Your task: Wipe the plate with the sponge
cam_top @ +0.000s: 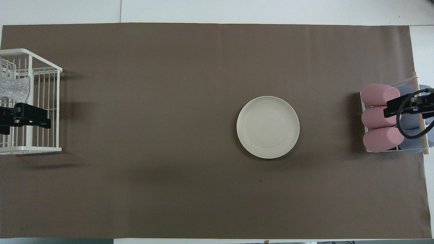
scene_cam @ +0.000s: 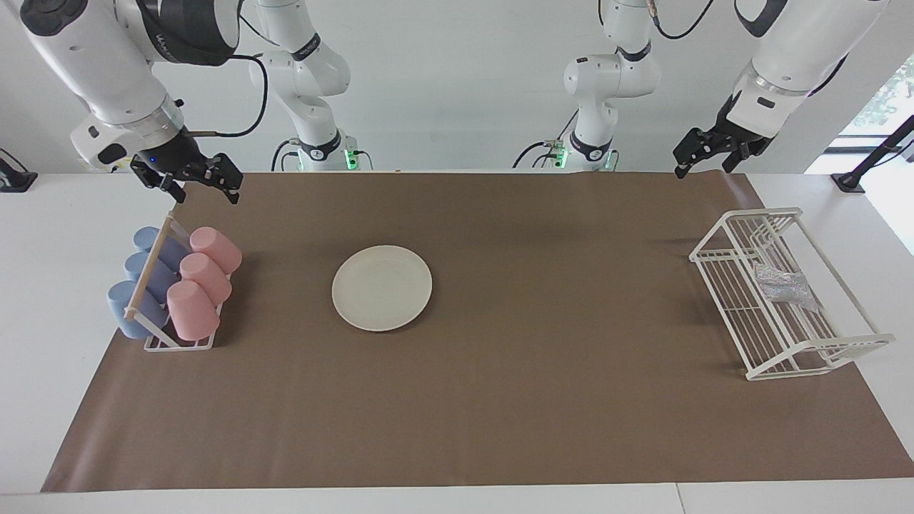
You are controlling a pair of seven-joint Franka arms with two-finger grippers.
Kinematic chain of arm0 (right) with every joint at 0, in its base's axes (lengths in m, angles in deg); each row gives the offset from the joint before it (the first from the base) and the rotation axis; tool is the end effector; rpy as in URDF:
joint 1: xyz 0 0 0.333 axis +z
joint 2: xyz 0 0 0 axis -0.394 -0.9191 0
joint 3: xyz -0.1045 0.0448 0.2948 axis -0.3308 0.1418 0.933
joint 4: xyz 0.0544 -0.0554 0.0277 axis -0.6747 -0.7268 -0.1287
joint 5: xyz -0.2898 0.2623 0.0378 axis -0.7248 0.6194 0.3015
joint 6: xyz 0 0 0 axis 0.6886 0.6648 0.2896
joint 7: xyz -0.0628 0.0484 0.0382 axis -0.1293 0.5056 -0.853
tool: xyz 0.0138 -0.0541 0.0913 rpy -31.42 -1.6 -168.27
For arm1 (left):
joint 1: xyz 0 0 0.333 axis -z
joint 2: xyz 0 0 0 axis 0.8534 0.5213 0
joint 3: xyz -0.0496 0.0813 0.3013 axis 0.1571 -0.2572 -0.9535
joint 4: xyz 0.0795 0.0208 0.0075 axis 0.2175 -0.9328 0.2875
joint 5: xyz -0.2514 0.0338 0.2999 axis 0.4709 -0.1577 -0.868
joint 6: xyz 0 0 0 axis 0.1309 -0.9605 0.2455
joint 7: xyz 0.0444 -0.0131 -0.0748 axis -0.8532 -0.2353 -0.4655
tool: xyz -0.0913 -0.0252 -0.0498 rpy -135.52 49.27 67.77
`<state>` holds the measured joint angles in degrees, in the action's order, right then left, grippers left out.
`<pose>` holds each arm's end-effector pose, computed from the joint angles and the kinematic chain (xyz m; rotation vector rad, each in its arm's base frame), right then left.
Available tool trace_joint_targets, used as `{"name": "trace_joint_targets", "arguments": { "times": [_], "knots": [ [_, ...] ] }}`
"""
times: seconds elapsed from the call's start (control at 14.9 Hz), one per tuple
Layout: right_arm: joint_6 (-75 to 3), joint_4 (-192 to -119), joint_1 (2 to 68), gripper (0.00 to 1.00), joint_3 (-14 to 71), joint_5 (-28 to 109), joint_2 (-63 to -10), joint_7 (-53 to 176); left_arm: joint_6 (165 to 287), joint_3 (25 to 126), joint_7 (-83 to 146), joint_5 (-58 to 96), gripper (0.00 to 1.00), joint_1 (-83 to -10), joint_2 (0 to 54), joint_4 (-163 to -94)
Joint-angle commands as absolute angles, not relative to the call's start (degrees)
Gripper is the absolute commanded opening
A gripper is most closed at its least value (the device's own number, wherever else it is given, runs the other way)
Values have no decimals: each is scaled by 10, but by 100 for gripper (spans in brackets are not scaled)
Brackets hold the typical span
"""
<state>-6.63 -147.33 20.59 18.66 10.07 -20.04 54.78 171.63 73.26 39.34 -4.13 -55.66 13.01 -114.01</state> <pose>0.5400 -0.0463 0.5921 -3.1274 0.0917 0.1571 0.5161 -0.0368 0.6222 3.1185 0.1119 -0.1673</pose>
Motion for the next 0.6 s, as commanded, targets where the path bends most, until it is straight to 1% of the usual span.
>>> {"name": "trace_joint_targets", "arguments": {
  "times": [0.0,0.54],
  "knots": [
    [-59,-1474,203,100,190,100,-196,537,1730,713,404,-28,100,-545,138,-1135],
    [-59,-1474,203,100,190,100,-196,537,1728,715,403,-28,100,-550,135,-1135]
  ]
}}
